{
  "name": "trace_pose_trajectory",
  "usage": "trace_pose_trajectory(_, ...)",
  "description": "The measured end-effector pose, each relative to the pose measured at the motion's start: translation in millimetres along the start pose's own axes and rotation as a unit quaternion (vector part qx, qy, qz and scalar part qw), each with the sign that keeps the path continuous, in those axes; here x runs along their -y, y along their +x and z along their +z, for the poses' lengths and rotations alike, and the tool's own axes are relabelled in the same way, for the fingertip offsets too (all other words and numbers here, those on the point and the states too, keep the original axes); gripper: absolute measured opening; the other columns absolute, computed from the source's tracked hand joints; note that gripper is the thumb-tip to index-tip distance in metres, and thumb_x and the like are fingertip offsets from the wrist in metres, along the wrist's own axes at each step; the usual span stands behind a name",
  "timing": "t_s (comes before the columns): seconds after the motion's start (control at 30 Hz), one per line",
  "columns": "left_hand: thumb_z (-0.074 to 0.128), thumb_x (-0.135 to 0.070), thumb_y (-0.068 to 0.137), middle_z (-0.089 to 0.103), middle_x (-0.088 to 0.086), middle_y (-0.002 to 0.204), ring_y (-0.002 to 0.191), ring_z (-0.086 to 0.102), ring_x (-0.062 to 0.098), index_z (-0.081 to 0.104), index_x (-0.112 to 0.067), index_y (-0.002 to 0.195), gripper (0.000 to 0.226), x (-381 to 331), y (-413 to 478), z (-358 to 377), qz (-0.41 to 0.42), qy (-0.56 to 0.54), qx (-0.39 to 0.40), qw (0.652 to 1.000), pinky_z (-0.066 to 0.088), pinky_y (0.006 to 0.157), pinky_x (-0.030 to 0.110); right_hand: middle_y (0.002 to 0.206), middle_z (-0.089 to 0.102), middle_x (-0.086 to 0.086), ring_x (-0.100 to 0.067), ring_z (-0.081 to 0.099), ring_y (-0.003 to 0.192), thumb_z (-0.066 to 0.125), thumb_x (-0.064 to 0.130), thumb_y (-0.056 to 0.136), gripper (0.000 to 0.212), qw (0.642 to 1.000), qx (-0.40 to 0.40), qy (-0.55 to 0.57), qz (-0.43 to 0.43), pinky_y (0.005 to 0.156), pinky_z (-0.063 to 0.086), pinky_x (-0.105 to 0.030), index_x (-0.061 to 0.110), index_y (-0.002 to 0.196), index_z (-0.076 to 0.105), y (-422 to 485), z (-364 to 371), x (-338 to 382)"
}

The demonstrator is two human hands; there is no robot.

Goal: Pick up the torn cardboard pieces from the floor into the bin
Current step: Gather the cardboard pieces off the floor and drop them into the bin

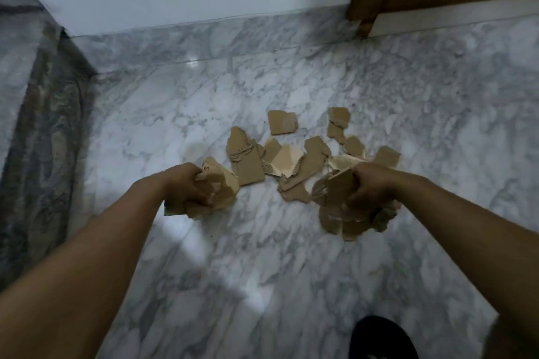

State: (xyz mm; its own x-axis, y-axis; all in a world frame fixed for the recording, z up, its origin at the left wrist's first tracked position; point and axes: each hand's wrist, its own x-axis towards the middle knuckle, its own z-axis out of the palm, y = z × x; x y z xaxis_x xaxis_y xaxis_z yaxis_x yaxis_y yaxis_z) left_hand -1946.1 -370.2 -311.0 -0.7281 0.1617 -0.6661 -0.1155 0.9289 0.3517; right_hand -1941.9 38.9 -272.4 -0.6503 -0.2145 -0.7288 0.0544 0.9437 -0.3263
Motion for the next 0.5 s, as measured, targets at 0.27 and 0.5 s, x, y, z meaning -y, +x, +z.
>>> trace_pose_trajectory(0.27, 0.074, -0.019, 0.075, -0.014, -0.005, 0.16, 0.102, 0.058, 0.026, 0.052, -0.026, 0.105, 0.038, -21.8, 16.9, 26.7, 0.042, 0.108, -0.016, 0.993, 0.049, 0.087, 0.036, 0.126, 0.04, -0.007, -0.033, 0.05, 0.113, 0.084, 0.045, 0.069, 0.06, 0.993, -0.069, -0.097, 0.006, 0.096, 0.048, -0.043, 0.02, 0.118, 0.062, 21.1, 70.6, -8.6)
trace_pose_trajectory(0.5, 0.081, -0.022, 0.069, 0.013, 0.002, 0.15, 0.097, 0.052, 0.028, 0.045, -0.021, 0.124, 0.065, -23.7, 17.5, 36.4, 0.021, 0.121, -0.043, 0.992, 0.047, 0.083, 0.033, 0.125, 0.05, -0.013, -0.034, 0.055, 0.111, 0.073, 0.037, 0.082, 0.06, 0.988, -0.07, -0.139, -0.018, 0.085, 0.05, -0.04, 0.02, 0.131, 0.043, 27.4, 79.9, -2.9)
